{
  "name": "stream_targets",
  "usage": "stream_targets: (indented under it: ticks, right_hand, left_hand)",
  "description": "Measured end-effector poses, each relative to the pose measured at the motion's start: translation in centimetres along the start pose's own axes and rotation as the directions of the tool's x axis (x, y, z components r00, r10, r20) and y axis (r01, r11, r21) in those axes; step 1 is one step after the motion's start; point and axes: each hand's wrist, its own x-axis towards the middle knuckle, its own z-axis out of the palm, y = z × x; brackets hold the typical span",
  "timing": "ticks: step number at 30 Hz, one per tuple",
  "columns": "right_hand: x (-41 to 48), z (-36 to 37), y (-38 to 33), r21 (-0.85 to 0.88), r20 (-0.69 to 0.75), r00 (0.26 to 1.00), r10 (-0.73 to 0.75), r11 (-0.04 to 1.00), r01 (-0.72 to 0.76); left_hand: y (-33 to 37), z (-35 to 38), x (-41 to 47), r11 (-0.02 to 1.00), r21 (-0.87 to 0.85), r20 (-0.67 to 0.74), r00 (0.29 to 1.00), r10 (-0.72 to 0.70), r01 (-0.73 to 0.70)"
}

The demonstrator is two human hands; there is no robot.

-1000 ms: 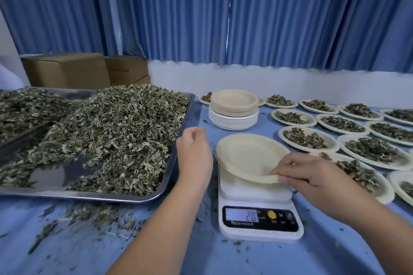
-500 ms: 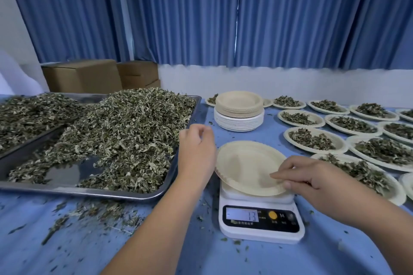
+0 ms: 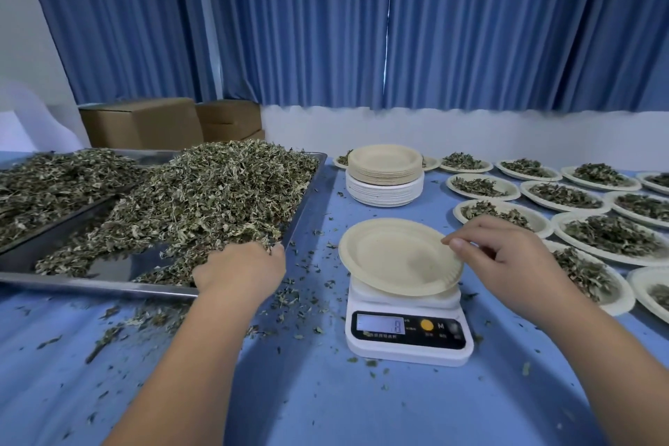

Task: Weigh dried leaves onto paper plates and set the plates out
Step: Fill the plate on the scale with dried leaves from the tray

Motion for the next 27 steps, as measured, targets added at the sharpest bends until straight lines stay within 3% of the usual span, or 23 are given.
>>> stream_targets:
  ticks: [6, 12, 20, 24, 27]
  right_hand:
    - [-0.1, 0.0, 0.3, 0.015, -0.029, 1.0, -0.007, 1.0, 0.008]
    - [0.1, 0.1, 0.0, -0.003, -0.013, 1.0, -0.012, 1.0, 0.012]
    - [-0.3, 0.2, -0.2, -0.011, -0.004, 1.0, -0.028, 1.0, 0.028]
    - [-0.2, 0.2, -0.3, 0.001, -0.022, 0.999, -0.039, 0.999, 0.039]
    - [-0.2, 0.3, -0.2, -0.006, -0.014, 0.999, -0.03, 1.0, 0.03]
  left_hand:
    - [0.0, 0.5, -0.4, 0.999, -0.008, -0.113, 0.993, 0.045, -0.046]
    - [0.3, 1.5, -0.1, 0.992, 0.091, 0.04, 0.996, 0.084, -0.088]
    - [0.1, 1.4, 0.2, 0.995, -0.015, -0.131, 0.987, 0.093, -0.096]
    - [-0.6, 1.3, 1.2, 0.991, -0.072, 0.038, 0.992, 0.119, -0.116]
    - [-0.6, 1.6, 1.2, 0.99, 0.009, 0.034, 0.99, 0.139, -0.139]
